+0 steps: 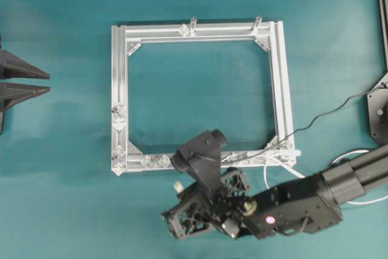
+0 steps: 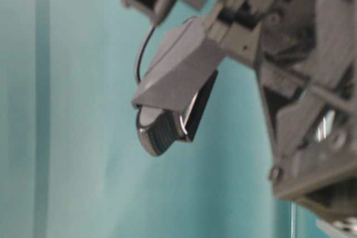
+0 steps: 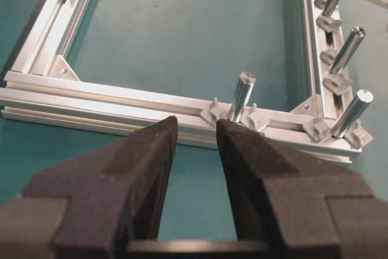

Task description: Move the cable alternately left and right between 8 closely spaced pins so it hooks onto each one.

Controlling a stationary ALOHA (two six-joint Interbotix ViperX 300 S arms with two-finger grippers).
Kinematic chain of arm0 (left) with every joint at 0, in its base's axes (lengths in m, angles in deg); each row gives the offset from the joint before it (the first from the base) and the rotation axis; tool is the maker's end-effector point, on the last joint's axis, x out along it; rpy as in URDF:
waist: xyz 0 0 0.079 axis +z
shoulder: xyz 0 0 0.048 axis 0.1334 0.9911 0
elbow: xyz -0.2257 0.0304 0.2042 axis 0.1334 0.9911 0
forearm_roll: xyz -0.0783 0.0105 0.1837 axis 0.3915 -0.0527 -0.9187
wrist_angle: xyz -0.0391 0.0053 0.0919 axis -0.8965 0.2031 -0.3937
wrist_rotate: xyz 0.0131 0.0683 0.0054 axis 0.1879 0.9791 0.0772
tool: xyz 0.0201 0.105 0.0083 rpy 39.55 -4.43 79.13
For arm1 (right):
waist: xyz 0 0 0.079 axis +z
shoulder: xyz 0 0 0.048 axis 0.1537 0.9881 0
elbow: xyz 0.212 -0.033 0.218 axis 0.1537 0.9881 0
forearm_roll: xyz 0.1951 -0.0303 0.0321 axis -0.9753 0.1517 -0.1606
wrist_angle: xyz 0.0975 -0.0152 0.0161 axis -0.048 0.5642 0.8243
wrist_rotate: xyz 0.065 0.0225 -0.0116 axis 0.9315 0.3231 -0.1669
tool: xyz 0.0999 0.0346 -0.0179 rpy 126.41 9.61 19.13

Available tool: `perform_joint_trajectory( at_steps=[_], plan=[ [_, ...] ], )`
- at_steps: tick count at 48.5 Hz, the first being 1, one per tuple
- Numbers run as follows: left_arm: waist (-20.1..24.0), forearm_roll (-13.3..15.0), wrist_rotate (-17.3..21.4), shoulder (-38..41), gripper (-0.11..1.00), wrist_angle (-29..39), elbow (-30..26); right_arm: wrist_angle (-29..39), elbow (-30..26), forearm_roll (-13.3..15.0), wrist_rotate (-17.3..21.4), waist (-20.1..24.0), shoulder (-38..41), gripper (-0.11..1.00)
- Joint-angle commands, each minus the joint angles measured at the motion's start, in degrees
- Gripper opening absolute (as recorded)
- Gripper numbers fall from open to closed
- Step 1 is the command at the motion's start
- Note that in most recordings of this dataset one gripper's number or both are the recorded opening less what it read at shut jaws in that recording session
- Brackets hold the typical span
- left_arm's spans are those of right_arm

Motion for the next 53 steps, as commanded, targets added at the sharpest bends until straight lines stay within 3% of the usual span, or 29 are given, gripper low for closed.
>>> perform_joint_trajectory(
  at_steps=[1, 21, 53],
  plan=[
    [-0.26, -0.18, -0.26, 0.44, 0.37, -0.35, -1.05, 0.0, -1.32, 0.35, -0.7, -1.14, -1.23, 0.18],
    [-0.44, -0.18, -0.26, 0.44, 0.36, -0.26, -0.97, -0.18, -1.32, 0.35, -3.78, -4.92, -1.23, 0.18],
    [-0.44, -0.18, -0.26, 0.44, 0.36, -0.26, -1.05, -0.18, -1.23, 0.35, -6.24, -7.47, -1.23, 0.18]
  ],
)
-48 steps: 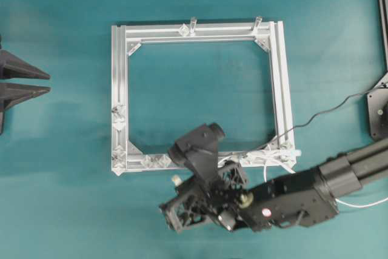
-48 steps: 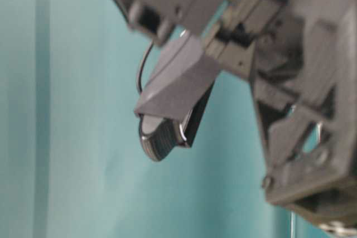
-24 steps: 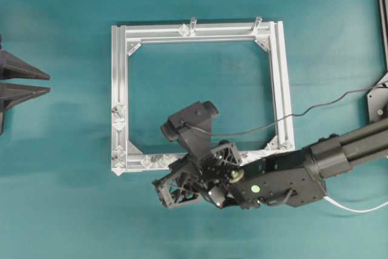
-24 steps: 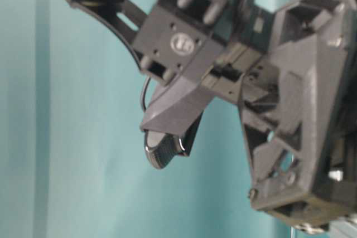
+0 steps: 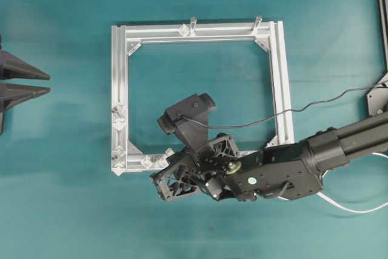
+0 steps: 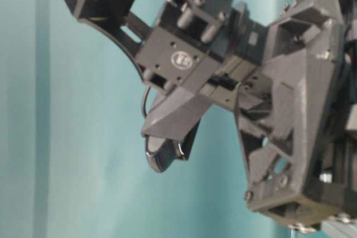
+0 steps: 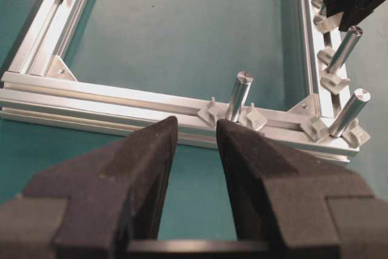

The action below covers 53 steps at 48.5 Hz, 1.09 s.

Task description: Move the cable alternately left and right between 8 closely spaced pins so it hooks onto each one.

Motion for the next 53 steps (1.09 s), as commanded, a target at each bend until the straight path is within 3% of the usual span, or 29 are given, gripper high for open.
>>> perform_joint_trajectory(
  at_steps=[1, 53],
  plan=[
    [-0.18, -0.18, -0.26, 0.44, 0.36, -0.35, -1.05, -0.09, -1.14, 0.35, -0.35, -0.62, -1.23, 0.18],
    [-0.18, -0.18, -0.26, 0.44, 0.36, -0.26, -0.79, -0.09, -1.14, 0.35, -1.23, -0.97, -1.23, 0.18]
  ],
)
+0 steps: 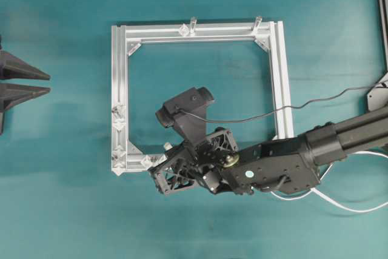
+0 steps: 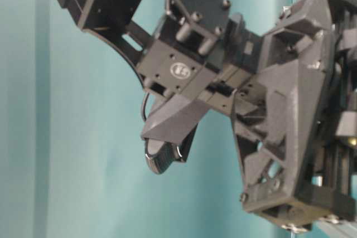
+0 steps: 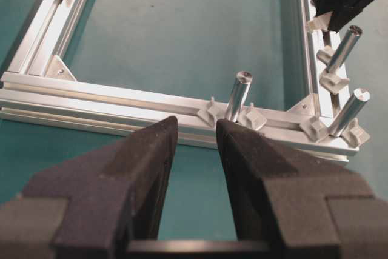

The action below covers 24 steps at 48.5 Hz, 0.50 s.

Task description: Move the cable alternately left and right between 8 closely spaced pins so it hooks onto each one.

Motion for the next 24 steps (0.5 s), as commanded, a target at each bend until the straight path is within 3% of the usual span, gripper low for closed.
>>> perform_joint_trajectory(
  at_steps=[1, 24],
  plan=[
    [-0.09, -0.18, -0.26, 0.35, 0.36, -0.18, -0.88, 0.0, -1.05, 0.35, -0.26, 0.18, -1.23, 0.18],
    [-0.09, -0.18, -0.18, 0.35, 0.36, -0.18, -0.7, 0.09, -1.05, 0.26, -0.26, -0.26, -1.23, 0.18]
  ],
)
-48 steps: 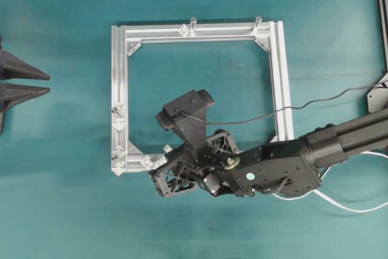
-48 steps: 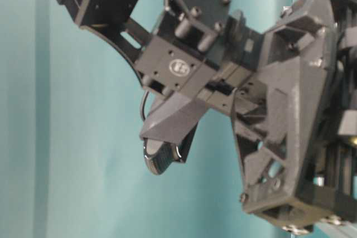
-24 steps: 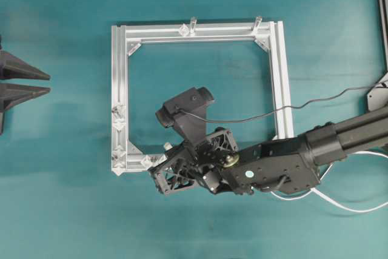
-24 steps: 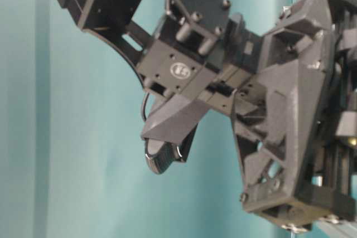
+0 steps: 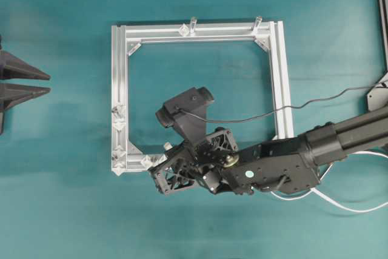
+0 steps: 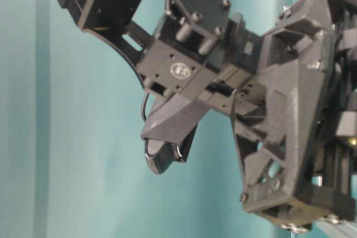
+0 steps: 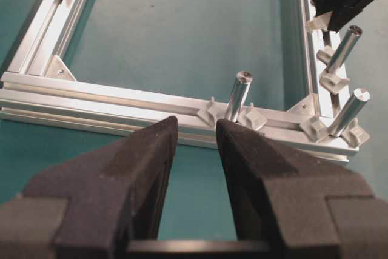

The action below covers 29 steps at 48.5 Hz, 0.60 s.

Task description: Move the cable alternately left and right between 8 closely spaced pins so it hooks onto each one.

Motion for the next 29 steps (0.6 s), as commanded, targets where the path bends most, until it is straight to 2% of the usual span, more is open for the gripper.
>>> perform_joint_trajectory(
  at_steps=[1, 11, 29],
  plan=[
    [-0.18, -0.18, -0.18, 0.35, 0.36, -0.35, -0.62, 0.09, -1.14, 0.26, -0.18, -0.26, -1.32, 0.18],
    [-0.26, -0.18, -0.26, 0.35, 0.36, -0.26, -0.62, 0.0, -1.05, 0.26, -1.41, -1.49, -1.32, 0.18],
    [-0.26, -0.18, -0.26, 0.35, 0.36, -0.26, -0.7, -0.09, -1.23, 0.26, -6.06, -5.01, -1.32, 0.18]
  ],
)
